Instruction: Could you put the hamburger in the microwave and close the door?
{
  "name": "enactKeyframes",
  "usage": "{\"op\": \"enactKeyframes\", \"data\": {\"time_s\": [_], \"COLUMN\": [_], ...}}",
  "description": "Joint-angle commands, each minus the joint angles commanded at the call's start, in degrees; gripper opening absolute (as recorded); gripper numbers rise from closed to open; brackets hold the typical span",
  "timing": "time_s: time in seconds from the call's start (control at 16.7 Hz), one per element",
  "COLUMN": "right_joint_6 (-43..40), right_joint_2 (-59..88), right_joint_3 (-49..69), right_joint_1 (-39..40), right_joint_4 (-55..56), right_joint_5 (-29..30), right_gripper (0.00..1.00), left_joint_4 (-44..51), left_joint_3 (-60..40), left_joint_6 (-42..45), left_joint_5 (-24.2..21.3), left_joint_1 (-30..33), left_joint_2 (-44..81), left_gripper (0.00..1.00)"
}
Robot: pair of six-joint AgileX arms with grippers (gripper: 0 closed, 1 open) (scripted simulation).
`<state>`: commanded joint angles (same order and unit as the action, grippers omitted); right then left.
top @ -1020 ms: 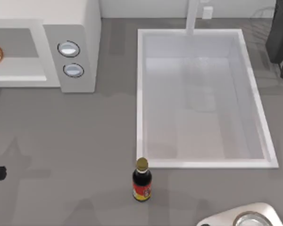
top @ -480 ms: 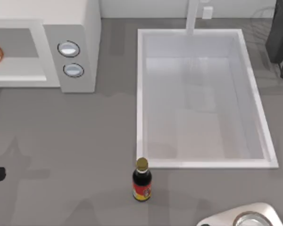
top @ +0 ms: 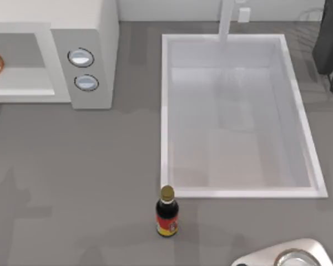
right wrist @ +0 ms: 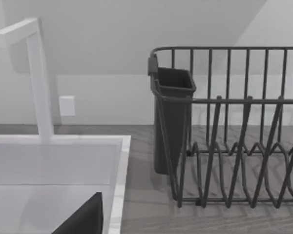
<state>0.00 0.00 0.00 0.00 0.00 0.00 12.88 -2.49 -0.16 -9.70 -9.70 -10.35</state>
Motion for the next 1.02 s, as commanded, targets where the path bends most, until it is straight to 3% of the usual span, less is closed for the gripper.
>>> {"op": "enactKeyframes", "data": {"time_s": [0.36, 0.78, 1.02], "right_joint_6": [0.0, 0.0, 0.0], "right_joint_2": [0.0, 0.0, 0.0], "right_joint_3": [0.0, 0.0, 0.0], "right_joint_1": [0.0, 0.0, 0.0], "right_joint_4": [0.0, 0.0, 0.0], "right_joint_5": [0.0, 0.0, 0.0], "right_gripper": [1.0, 1.0, 1.0], "left_joint_4": [0.7, 5.7, 6.1], "left_joint_3": [0.1, 0.5, 0.4], "left_joint_6": [0.0, -0.1, -0.1], "left_joint_5": [0.4, 10.8, 12.3], "left_joint_1": [0.9, 11.0, 12.4], "left_joint_2": [-0.6, -5.7, -6.3], "left_gripper": [0.0, 0.0, 0.0]}}
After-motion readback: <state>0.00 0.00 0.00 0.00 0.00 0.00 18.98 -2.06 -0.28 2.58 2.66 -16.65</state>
